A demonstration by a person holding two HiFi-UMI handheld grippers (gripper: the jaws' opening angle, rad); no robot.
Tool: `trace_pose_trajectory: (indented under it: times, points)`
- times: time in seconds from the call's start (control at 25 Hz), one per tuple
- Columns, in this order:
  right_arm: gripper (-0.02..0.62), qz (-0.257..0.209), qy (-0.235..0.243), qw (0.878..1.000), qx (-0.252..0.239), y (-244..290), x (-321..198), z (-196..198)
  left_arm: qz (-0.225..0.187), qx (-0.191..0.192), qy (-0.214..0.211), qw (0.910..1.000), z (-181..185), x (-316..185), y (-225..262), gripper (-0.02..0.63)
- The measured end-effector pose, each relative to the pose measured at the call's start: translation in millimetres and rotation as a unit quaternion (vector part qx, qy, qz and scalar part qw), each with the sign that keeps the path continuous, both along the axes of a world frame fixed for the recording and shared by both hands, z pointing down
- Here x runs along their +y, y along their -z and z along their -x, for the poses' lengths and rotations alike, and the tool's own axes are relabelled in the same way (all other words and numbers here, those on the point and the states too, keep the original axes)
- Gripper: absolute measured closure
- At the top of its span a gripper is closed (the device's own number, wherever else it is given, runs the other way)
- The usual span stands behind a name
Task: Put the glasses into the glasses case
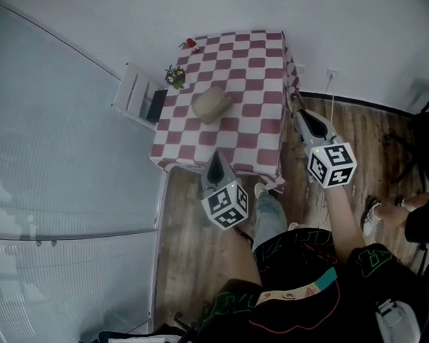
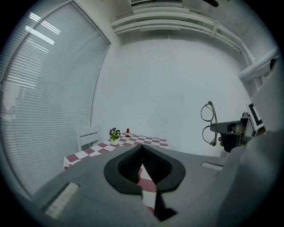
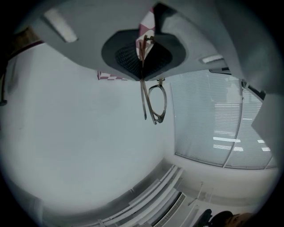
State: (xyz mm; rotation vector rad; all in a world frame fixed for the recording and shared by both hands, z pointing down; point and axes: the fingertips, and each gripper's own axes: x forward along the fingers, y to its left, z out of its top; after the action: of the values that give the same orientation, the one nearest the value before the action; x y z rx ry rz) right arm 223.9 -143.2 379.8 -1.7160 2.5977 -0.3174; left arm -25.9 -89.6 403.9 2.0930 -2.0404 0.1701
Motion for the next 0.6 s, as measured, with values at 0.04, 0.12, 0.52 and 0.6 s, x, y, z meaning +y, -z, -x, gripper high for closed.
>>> trace_pose_trajectory:
  times: [0.04, 0.12, 0.52, 0.6]
  points:
    - [0.574, 0.002, -0.003, 1.000, 0.003, -3, -6, -1, 0.002, 0.002, -0.005, 1.0000, -2, -9, -3, 0.597]
    - [0.574, 0.009, -0.007, 1.000, 0.010, -7, -22, -3, 0.006, 0.008, -0.013, 0.9999, -6, -29, -8, 0.597]
    - [0.574, 0.035, -0.004, 0.998, 0.050, -30, -78, 20, 0.042, 0.043, -0.024, 0.9979, 2, -88, -45, 0.595]
    - [0.574, 0.039, 0.005, 0.998, 0.054, -36, -88, 32, 0.051, 0.048, -0.015, 0.9974, 14, -94, -55, 0.597]
